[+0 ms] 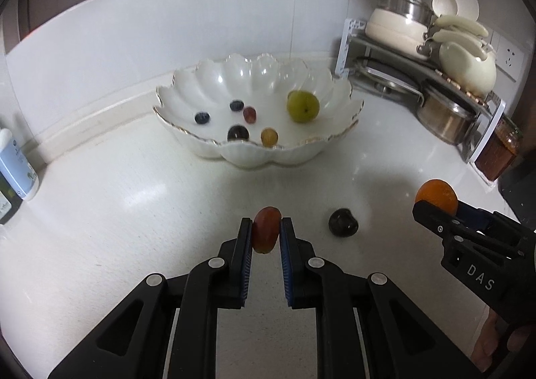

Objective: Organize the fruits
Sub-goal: 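Lift and carry the red plum and orange over the white bowl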

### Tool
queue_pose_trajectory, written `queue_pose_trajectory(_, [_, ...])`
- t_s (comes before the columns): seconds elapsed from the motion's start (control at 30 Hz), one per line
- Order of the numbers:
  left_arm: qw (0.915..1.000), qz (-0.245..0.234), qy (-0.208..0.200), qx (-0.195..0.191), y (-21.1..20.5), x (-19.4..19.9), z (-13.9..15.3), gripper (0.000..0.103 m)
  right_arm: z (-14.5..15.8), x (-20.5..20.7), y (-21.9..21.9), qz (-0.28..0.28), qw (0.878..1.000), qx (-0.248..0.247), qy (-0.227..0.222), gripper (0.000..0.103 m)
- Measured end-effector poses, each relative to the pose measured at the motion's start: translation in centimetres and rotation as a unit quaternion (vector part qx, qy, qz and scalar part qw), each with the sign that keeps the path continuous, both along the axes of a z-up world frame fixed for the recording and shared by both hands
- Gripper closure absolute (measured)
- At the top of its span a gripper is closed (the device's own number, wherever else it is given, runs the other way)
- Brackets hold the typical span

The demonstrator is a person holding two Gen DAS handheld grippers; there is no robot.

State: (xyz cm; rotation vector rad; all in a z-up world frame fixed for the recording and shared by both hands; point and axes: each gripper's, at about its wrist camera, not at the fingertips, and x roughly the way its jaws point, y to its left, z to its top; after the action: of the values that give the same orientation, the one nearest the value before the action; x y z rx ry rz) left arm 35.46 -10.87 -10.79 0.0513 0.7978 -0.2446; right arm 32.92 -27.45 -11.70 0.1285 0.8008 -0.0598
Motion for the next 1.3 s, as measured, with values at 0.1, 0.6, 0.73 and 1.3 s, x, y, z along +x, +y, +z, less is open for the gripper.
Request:
queue_pose_trajectory(0.1, [0.9999, 0.001, -0.012, -0.004, 0.2, -0.3, 0.9, 0.086, 0.9, -0.4, 0.4, 0.003, 1.0, -0.006, -0.012, 0.059])
queue_pose_trajectory(0.6, [0.9979, 0.002, -0.063, -0.018, 1.5, -1.3, 4.7, 0.086, 4.5, -1.5, 2.1, 0.018, 0.998, -0.017, -0.06, 0.059])
queue_pose_trajectory(0.73, [0.9968, -0.002, -0.076, -0.024, 1.8, -1.4, 5.7, 0.086, 5.4, -1.6, 2.6, 0.022, 0.997, -0.02, -0.073, 0.059])
queue_pose_trajectory(1.3, [0.9939, 0.001, -0.104, -0.036, 3.4, 0.9, 8.2, 0.086, 8.0, 0.5, 4.3, 0.038, 0.993, -0.027, -0.105, 0.059])
